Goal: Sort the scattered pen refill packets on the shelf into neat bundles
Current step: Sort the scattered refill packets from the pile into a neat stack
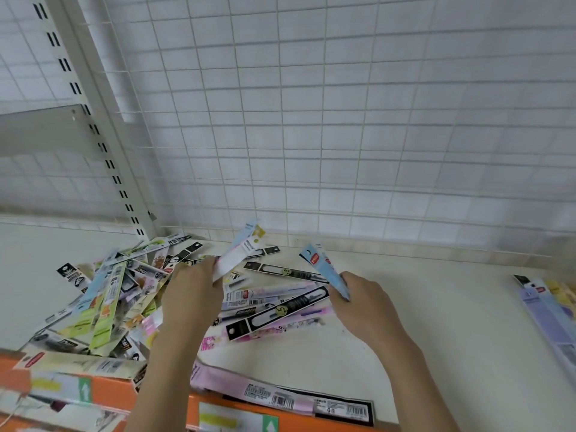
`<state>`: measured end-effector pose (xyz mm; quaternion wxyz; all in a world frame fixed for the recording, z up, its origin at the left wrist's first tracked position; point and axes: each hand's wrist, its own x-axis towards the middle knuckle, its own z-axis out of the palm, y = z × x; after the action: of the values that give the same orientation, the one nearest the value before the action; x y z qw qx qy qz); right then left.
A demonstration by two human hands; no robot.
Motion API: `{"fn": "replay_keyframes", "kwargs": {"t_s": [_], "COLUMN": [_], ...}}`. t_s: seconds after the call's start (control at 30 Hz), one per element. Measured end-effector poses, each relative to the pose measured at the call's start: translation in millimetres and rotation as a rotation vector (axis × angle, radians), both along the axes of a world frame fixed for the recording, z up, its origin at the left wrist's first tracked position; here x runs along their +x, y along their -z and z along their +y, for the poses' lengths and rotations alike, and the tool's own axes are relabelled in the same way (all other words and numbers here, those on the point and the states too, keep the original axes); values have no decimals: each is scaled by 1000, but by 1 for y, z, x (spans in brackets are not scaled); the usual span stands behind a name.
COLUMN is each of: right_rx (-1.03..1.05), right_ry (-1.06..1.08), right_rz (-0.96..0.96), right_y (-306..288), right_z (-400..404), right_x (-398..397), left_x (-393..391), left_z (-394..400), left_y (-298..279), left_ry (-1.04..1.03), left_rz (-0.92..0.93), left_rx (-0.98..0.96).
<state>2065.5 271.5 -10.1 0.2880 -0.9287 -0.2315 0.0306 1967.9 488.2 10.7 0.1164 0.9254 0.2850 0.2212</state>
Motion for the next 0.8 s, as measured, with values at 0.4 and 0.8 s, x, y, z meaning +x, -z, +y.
{"fn": "replay_keyframes", "kwargs": {"t_s": [0.4, 0.8], "right_rx": [-214, -355], "right_ry": [-306, -406], "right_rz": [-71, -144], "right_y": [-8, -7], "right_z": [38, 60], "right_x": [-6, -14], "left_x": [-30, -48], "left_z": [-7, 6], "left_y": [-9, 0], "left_ry": [-32, -121], "left_rz": [-180, -234], "left_rx": [-158, -332]}}
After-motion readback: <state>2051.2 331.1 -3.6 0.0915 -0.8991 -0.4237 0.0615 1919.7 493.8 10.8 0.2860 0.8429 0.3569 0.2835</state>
